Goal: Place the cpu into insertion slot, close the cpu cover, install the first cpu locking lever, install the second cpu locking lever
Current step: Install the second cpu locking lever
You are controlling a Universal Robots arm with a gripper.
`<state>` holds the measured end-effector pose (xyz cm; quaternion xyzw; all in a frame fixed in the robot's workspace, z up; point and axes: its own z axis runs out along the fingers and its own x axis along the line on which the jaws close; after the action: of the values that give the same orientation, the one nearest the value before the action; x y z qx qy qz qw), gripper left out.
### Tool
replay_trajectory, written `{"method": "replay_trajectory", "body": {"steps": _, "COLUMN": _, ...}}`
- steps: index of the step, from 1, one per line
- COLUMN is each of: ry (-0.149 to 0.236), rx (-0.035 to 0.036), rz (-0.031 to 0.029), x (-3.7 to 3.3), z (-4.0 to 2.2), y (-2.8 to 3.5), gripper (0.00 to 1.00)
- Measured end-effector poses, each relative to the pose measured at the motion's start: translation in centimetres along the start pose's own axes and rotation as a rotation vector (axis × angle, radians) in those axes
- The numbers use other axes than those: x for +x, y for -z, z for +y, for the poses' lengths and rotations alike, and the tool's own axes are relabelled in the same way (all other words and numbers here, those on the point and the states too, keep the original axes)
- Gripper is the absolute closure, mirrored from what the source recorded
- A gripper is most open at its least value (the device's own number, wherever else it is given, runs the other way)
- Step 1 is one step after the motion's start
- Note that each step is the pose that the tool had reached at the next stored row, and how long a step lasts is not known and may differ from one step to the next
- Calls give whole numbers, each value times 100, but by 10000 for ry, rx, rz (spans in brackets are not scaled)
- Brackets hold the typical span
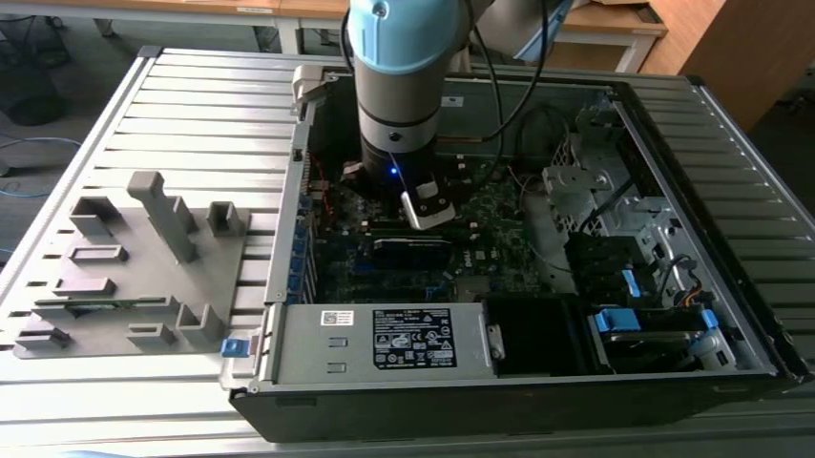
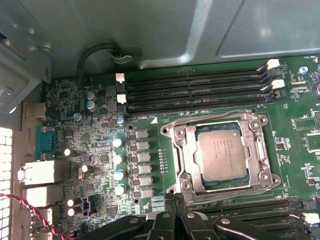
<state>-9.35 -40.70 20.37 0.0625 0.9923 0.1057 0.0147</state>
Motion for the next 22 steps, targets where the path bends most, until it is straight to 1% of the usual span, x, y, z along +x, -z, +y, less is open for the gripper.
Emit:
{"method": "replay_trajectory", "body": {"steps": 8, "ry": 0, "rx": 2, "rz": 1, "x": 3, "z": -11, "y": -50, "gripper": 89}}
{"method": "replay_trajectory", "body": {"steps": 18, "ry": 0, "rx": -1, "rz": -1, "x": 14, "z": -21, "y": -95, "gripper": 89}}
{"method": "replay_trajectory", "body": {"steps": 22, "ry": 0, "rx": 6, "rz": 2, "x": 19, "z": -25, "y": -103, "gripper": 89}}
